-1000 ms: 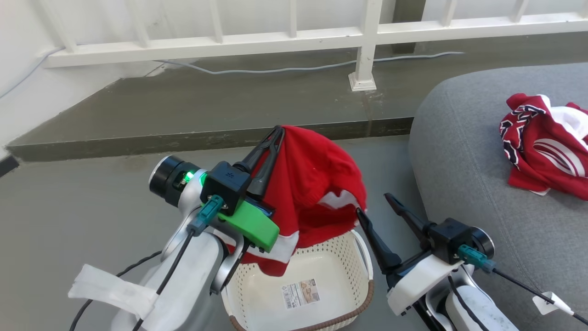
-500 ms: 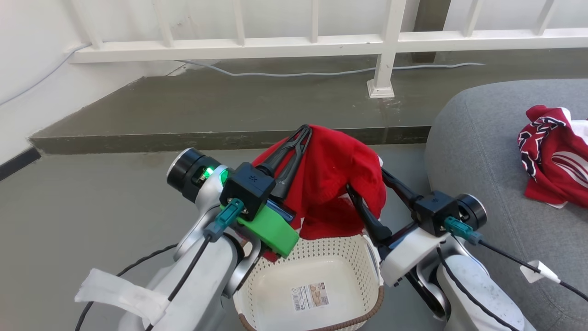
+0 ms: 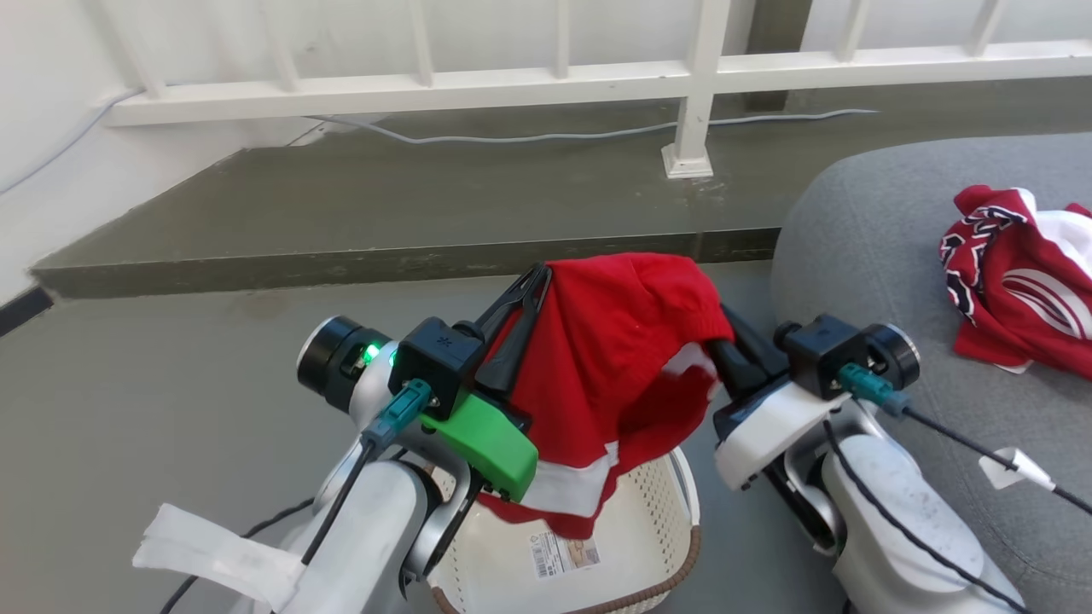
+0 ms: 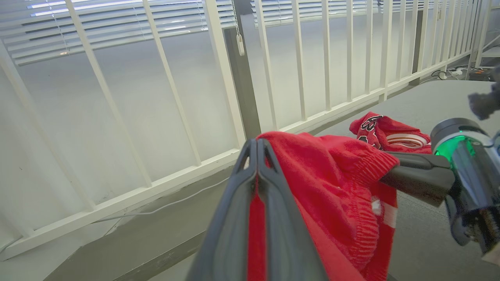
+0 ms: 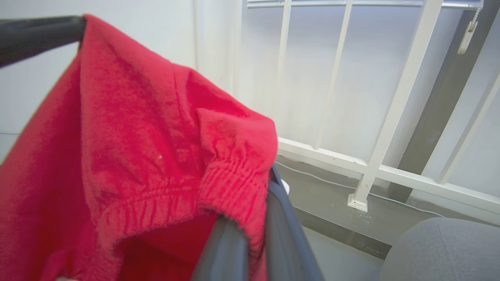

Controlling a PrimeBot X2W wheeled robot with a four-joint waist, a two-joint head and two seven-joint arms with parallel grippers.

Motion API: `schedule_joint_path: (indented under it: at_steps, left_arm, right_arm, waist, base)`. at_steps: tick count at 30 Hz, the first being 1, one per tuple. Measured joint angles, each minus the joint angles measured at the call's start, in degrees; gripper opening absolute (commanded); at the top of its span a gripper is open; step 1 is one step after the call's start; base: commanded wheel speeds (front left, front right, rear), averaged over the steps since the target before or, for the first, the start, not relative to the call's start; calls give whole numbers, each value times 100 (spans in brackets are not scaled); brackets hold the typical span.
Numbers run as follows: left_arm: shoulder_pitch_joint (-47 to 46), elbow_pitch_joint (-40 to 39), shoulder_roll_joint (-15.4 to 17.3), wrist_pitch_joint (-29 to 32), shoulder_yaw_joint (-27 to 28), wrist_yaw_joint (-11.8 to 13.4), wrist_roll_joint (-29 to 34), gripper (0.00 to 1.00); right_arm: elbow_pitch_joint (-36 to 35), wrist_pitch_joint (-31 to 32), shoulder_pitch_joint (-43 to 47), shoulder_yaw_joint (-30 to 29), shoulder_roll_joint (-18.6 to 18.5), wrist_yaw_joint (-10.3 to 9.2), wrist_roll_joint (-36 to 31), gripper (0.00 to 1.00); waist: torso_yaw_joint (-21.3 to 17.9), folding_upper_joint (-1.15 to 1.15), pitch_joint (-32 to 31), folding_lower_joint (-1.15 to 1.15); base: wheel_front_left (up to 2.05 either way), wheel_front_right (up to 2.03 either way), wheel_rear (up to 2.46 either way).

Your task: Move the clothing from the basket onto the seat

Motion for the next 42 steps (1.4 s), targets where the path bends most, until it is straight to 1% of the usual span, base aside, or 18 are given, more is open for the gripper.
schedule_joint_path:
  at_steps: [1,2,6,9,12,17,19,23,25,32,33,39,42]
  left_arm:
    - [37,5,0,8,2,25,-25,93]
    - [75,4,-1,10,12,29,-57,100]
    - [168,0,-7,9,45,30,-147,100]
    - [240,-1,-11,9,37,30,-263,100]
    - [327,-14,-30,9,-13,29,-347,100]
    - [392,-45,-47,0,-148,12,-374,100]
    - [429,-58,-54,-1,-234,-31,-374,100]
    - [487,-60,-71,-9,-358,-40,-372,100]
    - [491,-60,-76,-22,-417,-84,-372,100]
    - [500,-63,-89,-26,-536,-112,-374,100]
    - [511,-63,-93,-26,-575,-122,-375,100]
    - [518,-63,-99,-26,-645,-140,-388,100]
    - [518,-66,-100,-16,-781,-215,-388,100]
  right_arm:
    - [-11,-1,-41,-27,-18,-1,0,0]
    - [-23,-2,-76,-60,-37,-1,0,0]
    - [-118,-51,-228,-207,-162,-8,-5,0]
    - [-227,-53,-349,-325,-255,-65,-13,0]
    - [-368,-64,-456,-422,-348,-67,-16,0]
    - [-597,-78,-550,-630,-532,-212,-36,0]
    - [-662,-78,-591,-733,-622,-231,-48,0]
    - [-811,-76,-649,-900,-798,-300,-49,0]
    - [-891,-66,-678,-950,-859,-305,-51,0]
    - [-1203,13,-865,-1058,-993,-304,-59,0]
    - [-1281,31,-867,-1062,-1016,-304,-59,0]
    - [-1481,120,-894,-1121,-1081,-302,-56,0]
    - [-1593,168,-900,-1251,-1149,-305,-33,0]
  waist:
    - [-33,0,1,0]
    - [-69,0,3,0]
    - [-224,0,8,0]
    - [-359,0,13,0]
    - [-502,0,20,0]
    - [-764,0,45,0]
    - [-880,0,59,0]
    - [-1127,0,97,0]
    - [-1257,0,118,0]
    - [-1755,0,203,0]
    - [-1903,0,231,0]
    - [-2371,0,333,0]
    - [-2602,0,399,0]
  base:
    - [0,0,0]
    - [0,0,0]
    - [0,0,0]
    - [0,0,0]
    - [0,0,0]
    - [0,0,0]
    - [0,0,0]
    - [0,0,0]
    - [0,0,0]
    - [0,0,0]
    - [0,0,0]
    - [0,0,0]
    - [0,0,0]
